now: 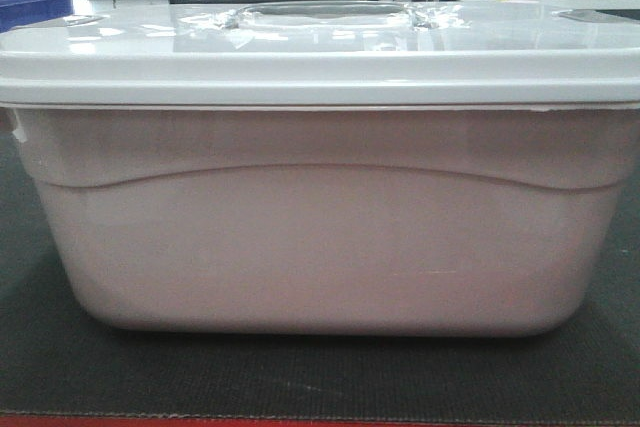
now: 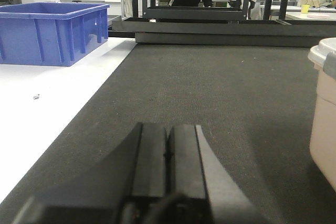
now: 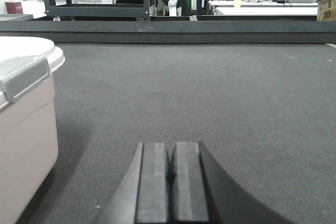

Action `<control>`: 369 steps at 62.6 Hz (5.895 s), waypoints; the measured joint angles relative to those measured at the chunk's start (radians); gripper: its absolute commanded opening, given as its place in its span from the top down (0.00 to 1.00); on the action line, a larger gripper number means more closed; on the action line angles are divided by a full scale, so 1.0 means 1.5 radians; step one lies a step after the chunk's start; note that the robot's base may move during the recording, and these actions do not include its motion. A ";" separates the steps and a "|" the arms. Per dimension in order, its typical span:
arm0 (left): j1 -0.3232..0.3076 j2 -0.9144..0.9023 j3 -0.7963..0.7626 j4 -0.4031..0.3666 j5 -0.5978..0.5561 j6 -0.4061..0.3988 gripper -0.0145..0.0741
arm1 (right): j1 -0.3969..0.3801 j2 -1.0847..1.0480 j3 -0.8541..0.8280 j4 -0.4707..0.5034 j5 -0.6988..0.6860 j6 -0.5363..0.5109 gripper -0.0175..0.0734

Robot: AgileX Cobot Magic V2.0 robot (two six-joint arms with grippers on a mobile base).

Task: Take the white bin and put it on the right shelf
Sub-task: 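Move both grippers toward the ends of the pink bin's white lid, then close both grippers on the lid rims at the bin's two ends, then lift the pink bin off the table with both grippers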

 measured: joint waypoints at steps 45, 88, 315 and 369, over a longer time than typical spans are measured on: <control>0.000 0.000 0.000 0.000 0.000 0.000 0.97 | 0.000 0.000 0.000 0.000 0.000 0.000 0.73; 0.000 0.050 -0.138 0.027 -0.005 0.000 0.96 | 0.000 0.002 -0.096 0.008 -0.041 0.000 0.73; 0.039 1.077 -0.767 -0.907 0.736 0.559 0.72 | -0.148 0.956 -0.546 0.917 0.707 -0.582 0.63; 0.013 1.077 -0.945 -1.145 0.695 0.522 0.98 | -0.161 0.829 -0.625 1.090 0.638 -0.531 0.64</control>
